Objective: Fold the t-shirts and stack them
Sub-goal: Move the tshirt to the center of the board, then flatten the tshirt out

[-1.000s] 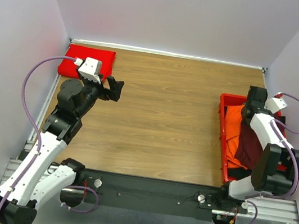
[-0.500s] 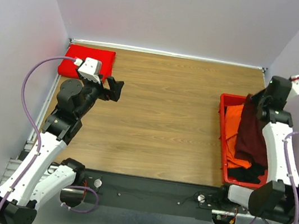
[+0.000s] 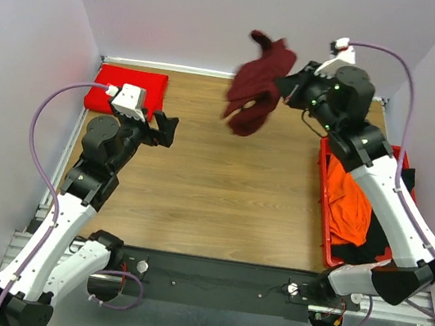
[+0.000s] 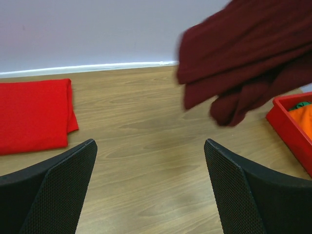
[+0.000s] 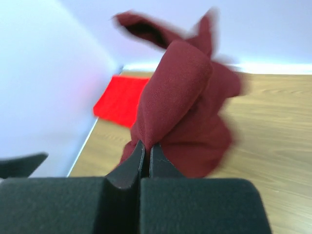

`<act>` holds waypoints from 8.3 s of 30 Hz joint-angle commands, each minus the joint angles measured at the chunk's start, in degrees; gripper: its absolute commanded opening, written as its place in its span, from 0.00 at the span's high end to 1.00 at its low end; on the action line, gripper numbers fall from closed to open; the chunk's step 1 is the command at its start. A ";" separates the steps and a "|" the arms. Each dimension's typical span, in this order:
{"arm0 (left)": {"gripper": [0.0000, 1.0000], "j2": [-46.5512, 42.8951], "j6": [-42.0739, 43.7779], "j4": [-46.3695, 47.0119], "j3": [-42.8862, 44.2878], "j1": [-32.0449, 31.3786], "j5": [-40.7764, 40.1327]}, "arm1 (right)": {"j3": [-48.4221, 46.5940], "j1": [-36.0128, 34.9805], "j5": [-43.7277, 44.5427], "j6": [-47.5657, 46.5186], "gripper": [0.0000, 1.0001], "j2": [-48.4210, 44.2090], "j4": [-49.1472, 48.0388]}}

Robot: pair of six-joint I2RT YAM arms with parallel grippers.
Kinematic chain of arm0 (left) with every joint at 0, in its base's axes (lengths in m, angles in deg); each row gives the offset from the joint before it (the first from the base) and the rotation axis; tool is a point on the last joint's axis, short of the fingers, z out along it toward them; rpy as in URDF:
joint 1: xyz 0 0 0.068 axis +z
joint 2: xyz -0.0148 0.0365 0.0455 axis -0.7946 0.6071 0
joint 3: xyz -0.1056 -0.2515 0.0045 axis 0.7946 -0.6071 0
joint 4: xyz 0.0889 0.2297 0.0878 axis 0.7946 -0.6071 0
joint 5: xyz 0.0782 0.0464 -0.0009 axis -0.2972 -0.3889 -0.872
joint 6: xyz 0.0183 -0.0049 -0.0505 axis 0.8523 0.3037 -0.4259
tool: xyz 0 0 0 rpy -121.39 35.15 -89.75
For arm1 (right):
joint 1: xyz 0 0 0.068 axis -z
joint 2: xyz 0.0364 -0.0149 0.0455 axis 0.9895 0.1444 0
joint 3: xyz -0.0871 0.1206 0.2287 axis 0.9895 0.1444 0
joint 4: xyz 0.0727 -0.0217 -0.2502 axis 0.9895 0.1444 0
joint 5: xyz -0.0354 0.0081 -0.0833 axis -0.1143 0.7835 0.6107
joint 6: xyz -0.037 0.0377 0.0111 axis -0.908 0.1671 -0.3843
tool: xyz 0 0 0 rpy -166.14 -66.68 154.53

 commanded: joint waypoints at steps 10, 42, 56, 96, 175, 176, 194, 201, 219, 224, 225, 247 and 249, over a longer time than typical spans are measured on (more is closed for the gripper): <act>0.03 1.58 -2.11 -2.41 -0.13 0.05 -5.11 | 24.02 1.28 11.10 3.59 0.28 6.04 -3.13; 0.35 2.71 -36.23 5.67 -31.95 -2.41 -13.56 | 39.68 -35.82 26.63 16.61 0.93 16.68 -9.64; 0.31 11.33 -28.05 9.01 -25.36 -19.88 -14.17 | 43.11 -25.26 29.54 13.18 1.00 10.87 -8.14; 0.80 34.72 -40.09 -1.09 -14.02 -49.17 -30.78 | 46.89 -22.80 29.01 15.81 1.00 5.51 -8.23; 0.34 12.61 -30.94 -1.62 -2.44 10.24 -18.32 | 27.13 14.30 6.16 6.84 0.03 -1.50 4.70; 0.35 10.83 -32.00 -1.62 -5.46 10.16 -17.52 | 30.16 14.12 6.42 7.37 0.04 -3.09 4.26; 0.46 3.07 -55.12 -11.37 -29.14 -16.29 -21.73 | 50.84 10.60 5.72 11.07 0.14 -5.74 -4.80; 0.44 7.03 -58.90 -23.93 -22.38 -25.17 -24.63 | 51.90 10.60 5.81 11.24 0.14 -6.27 -4.97; 0.02 21.88 -51.44 -24.22 -17.01 -30.27 -22.61 | 50.93 10.60 6.16 10.63 0.14 -6.88 -4.97; 0.15 27.76 -49.50 -24.65 -14.64 -30.27 -24.89 | 50.84 10.60 7.12 10.01 0.14 -6.18 -4.97; 0.24 28.56 -49.24 -24.83 -14.28 -30.19 -25.25 | 50.76 10.69 7.21 9.93 0.14 -6.18 -4.97; 1.00 19.78 -32.63 -15.43 -9.80 2.23 -30.35 | 50.05 10.60 7.21 10.36 0.14 -1.70 -5.85; 1.00 18.38 -31.14 -12.53 -10.50 6.72 -27.98 | 50.31 10.60 7.56 10.54 0.15 -1.09 -6.03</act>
